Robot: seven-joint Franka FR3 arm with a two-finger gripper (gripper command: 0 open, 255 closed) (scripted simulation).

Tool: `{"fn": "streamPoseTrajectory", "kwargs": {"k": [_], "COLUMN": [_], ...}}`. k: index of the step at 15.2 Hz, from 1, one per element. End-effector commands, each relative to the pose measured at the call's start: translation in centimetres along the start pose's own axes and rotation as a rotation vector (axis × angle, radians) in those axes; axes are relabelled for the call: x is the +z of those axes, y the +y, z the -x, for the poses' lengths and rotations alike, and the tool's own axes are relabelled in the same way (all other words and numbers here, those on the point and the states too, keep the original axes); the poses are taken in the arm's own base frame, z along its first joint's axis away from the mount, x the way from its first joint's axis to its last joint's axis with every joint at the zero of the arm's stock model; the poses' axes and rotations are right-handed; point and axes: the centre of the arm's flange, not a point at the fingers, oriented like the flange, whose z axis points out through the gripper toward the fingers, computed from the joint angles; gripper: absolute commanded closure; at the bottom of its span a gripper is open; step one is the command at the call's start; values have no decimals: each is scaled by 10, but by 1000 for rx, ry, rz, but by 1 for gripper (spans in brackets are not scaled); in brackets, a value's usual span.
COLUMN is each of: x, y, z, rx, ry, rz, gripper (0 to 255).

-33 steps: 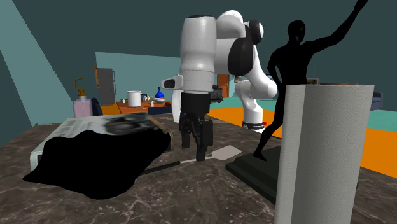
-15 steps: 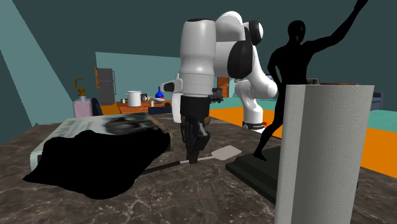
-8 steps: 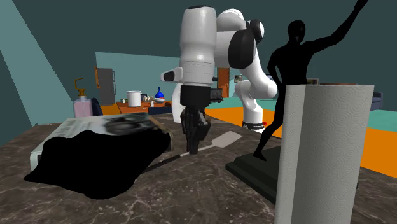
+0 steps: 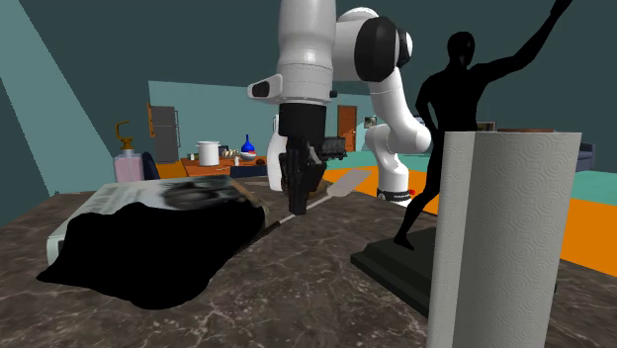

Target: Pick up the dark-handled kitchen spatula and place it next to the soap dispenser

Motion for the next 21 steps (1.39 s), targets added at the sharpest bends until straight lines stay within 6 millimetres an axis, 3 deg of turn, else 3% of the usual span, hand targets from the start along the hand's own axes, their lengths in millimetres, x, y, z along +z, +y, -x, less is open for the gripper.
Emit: {"fn": "streamPoseTrajectory", "kwargs": {"k": [1, 21], "x": [-10, -115], "y": [-1, 0], "z": [0, -7], "rx": [0, 0], "ry": [0, 0], "rz": [0, 0], "gripper": [255, 255]}}
